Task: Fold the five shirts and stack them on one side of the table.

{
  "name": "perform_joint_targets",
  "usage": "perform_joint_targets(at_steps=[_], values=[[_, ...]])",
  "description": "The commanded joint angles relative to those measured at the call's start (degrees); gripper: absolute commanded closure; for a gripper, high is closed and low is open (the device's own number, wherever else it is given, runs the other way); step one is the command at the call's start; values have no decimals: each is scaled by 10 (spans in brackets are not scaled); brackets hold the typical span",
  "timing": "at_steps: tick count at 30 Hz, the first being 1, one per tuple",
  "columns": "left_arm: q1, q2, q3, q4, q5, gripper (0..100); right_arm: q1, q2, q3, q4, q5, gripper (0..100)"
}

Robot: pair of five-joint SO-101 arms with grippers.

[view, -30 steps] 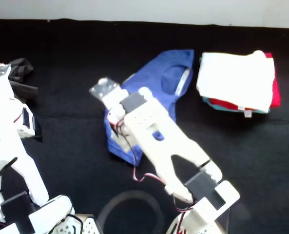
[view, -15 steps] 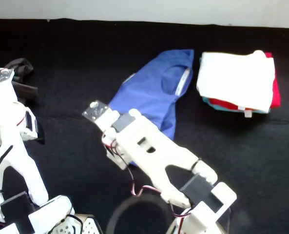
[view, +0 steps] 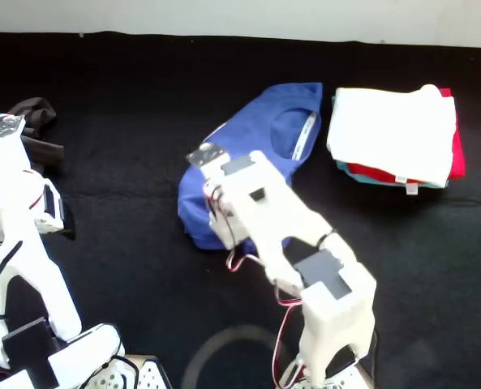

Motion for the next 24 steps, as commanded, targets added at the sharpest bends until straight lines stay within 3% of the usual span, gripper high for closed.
perform_joint_targets(at_steps=[1, 5, 9, 16, 21, 24], values=[[0, -21, -1, -8, 3, 836, 48, -9, -116, 86, -1, 991], [0, -21, 19, -42, 3, 836, 113, -67, -284, 189, 9, 991], [35, -21, 84, -98, 4, 836, 205, -124, -434, 243, 79, 991], [193, -21, 179, -178, 7, 833, 366, -142, -483, 243, 124, 991], [317, -21, 162, -202, 11, 832, 411, -142, -487, 243, 125, 991], [386, -20, 131, -216, 58, 832, 423, -142, -488, 242, 125, 991]])
